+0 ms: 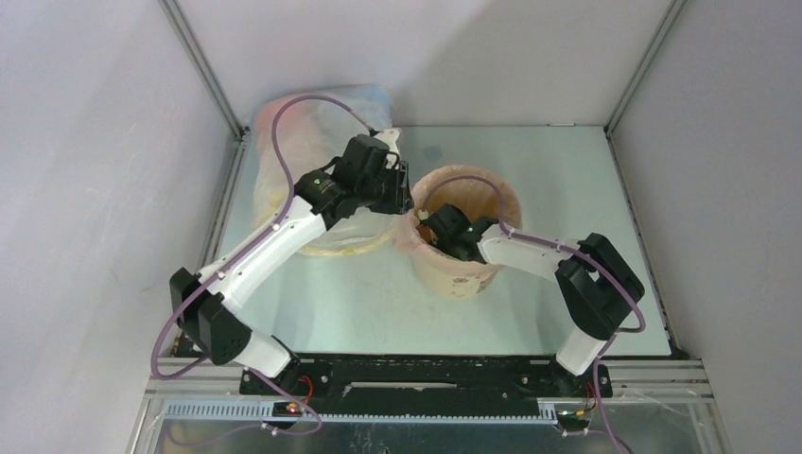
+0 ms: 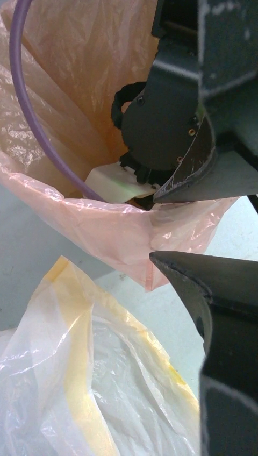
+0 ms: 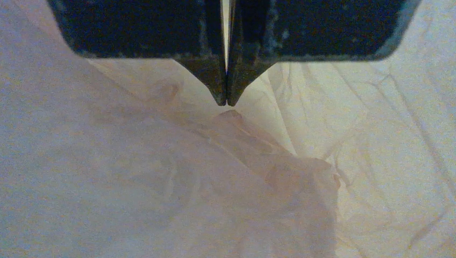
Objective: Put the trash bags into the trash bin
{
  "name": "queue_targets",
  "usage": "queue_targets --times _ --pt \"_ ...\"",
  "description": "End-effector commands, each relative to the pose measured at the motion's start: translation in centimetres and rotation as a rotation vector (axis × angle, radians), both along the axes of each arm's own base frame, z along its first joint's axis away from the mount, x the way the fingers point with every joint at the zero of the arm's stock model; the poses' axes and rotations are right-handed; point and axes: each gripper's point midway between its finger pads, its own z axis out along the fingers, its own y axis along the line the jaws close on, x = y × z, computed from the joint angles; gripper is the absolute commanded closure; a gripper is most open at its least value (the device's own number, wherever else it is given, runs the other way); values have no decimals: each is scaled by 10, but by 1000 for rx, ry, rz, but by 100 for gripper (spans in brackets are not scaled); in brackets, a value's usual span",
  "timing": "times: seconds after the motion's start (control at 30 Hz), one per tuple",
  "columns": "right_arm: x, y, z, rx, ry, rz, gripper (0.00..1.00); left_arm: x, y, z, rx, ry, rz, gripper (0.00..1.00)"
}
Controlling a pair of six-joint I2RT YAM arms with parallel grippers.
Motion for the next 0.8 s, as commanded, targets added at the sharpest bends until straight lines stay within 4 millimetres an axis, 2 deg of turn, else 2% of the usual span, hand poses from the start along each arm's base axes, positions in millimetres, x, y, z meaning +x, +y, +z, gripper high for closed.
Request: queue_targets --times 0.0,0.1,0.23,0.5,0.63,0.77 --pt "7 -2 14 32 -44 -40 100 4 -1 1 63 2 -23 57" --pt "12 -15 10 3 -56 -74 100 3 -5 -3 78 19 -35 64" --pt "20 -43 6 9 -31 -168 100 6 -1 -5 106 12 -13 73" --pt "28 -89 -2 9 28 -340 100 6 -8 -6 141 11 -20 74" --pt "29 -90 -1 14 30 -348 100 6 -13 -4 142 10 -31 74" --pt "22 -63 8 57 6 -245 100 6 -18 2 124 2 -39 70"
